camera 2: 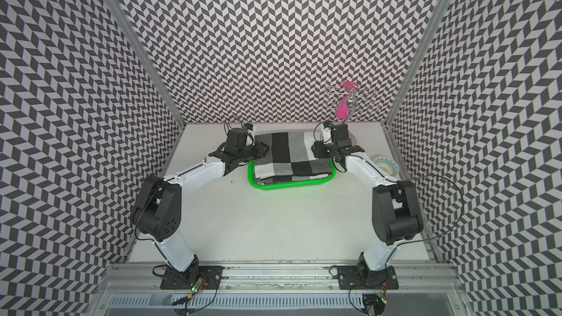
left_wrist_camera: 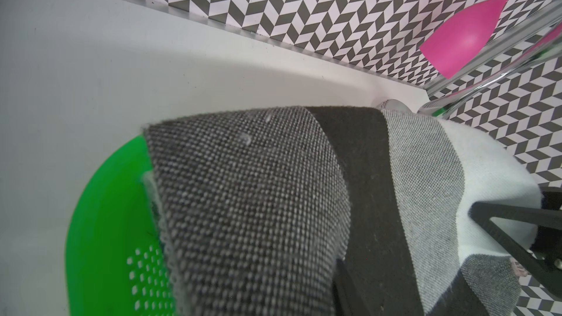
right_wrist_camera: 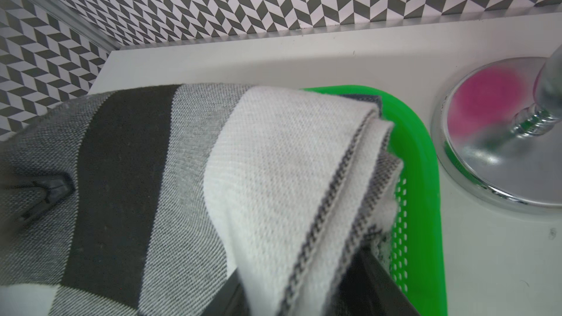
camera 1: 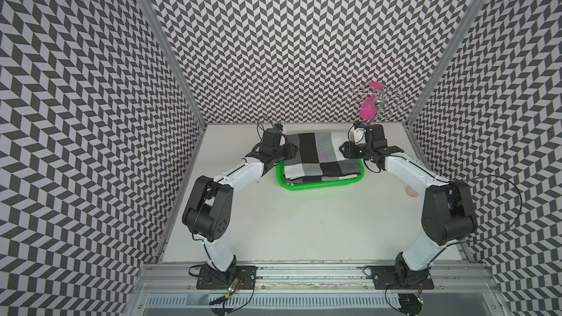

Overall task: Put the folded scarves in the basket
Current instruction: Place the scarf in the basket.

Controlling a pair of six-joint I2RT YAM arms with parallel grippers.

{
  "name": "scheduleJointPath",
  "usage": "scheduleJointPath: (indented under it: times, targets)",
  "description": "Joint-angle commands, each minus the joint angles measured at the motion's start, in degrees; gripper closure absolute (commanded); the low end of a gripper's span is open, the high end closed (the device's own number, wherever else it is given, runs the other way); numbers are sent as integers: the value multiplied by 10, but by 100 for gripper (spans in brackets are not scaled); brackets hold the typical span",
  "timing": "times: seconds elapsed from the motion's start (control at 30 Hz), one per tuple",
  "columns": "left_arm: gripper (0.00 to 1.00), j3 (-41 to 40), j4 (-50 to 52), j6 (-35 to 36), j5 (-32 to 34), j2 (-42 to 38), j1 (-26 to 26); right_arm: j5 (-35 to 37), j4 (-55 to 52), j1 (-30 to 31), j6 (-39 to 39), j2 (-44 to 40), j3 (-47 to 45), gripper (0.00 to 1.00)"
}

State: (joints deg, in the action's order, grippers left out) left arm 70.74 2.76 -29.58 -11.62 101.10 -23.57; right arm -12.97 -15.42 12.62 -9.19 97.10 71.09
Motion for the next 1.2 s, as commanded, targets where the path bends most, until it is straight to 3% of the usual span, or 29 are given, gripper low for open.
scheduleJointPath:
  times: [0.0,0.13,0.27,0.47,0.57,0.67,0.87,1.17]
  targets:
    - [69,11,10,5,18,-25,7,41,-11,-6,-4,-26,4,43]
    - [69,12,20,8,15,-29,11,65,-28,-7,0,-42,5,39]
    - [61,12,35,13,30,-45,15,69,-37,-8,-6,-66,11,39]
    - [60,39,91,35,60,-71,38,63,-69,-8,1,-102,48,39]
    - [60,39,84,34,73,-107,42,13,-44,-6,-11,-120,52,45]
    - [62,54,59,18,41,-122,28,-44,-33,0,-27,-105,74,54]
    - [63,95,21,-10,-23,-60,1,-88,2,19,-36,-48,88,66]
    - [63,99,11,1,-25,46,7,-40,-10,-8,-6,75,102,71]
